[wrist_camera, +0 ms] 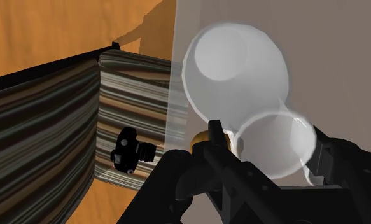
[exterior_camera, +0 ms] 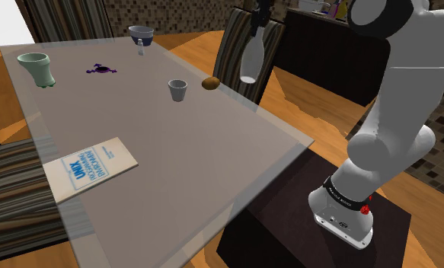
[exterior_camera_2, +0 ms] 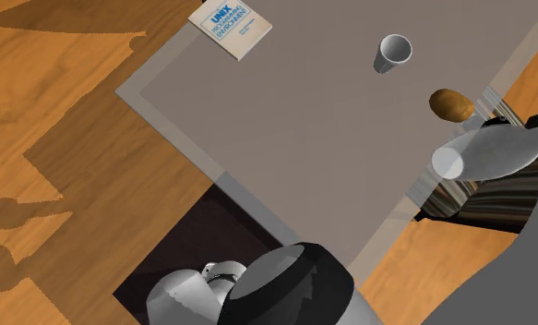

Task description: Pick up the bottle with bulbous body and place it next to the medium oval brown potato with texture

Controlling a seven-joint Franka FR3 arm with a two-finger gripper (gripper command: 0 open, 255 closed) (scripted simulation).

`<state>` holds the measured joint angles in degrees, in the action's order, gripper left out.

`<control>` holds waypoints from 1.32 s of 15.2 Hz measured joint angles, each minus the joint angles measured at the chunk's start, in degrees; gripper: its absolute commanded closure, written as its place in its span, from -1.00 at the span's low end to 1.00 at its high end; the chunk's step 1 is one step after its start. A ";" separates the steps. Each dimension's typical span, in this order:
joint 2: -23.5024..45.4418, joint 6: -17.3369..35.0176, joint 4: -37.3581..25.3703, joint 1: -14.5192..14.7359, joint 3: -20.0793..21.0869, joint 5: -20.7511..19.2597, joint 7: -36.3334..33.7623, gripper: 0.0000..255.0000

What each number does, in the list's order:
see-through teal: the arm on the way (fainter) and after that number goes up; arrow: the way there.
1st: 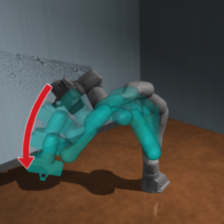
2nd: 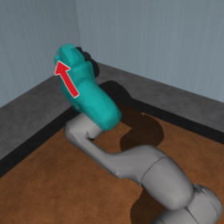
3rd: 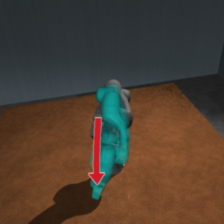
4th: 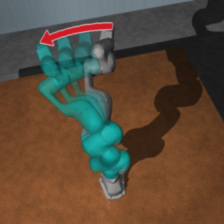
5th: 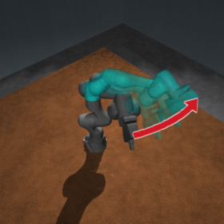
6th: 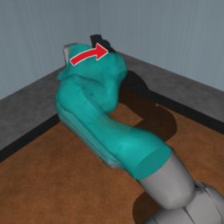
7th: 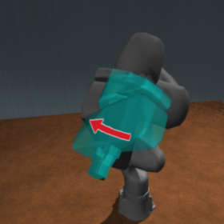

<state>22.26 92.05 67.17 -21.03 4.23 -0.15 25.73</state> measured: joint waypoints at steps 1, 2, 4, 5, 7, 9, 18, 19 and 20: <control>2.07 -0.65 -2.71 -0.38 -0.21 -0.02 0.64 1.00; 4.15 -1.13 -5.30 -0.82 -0.41 -0.02 1.34 1.00; 5.25 -0.30 -5.49 -1.19 -0.56 0.00 1.88 1.00; 5.38 0.24 -5.10 -1.24 -0.58 0.00 1.95 1.00; 5.38 1.75 -3.58 -1.37 -0.62 0.02 2.13 1.00; 4.79 3.51 -1.22 -1.46 -0.63 0.07 2.21 1.00; 3.61 11.25 7.70 -1.59 -0.64 0.14 2.33 1.00; 3.61 11.92 8.35 -1.63 -0.64 0.15 2.37 1.00; 3.46 12.86 9.45 -1.65 -0.65 0.15 2.39 1.00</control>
<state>25.72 104.91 76.63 -22.68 3.58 0.00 28.12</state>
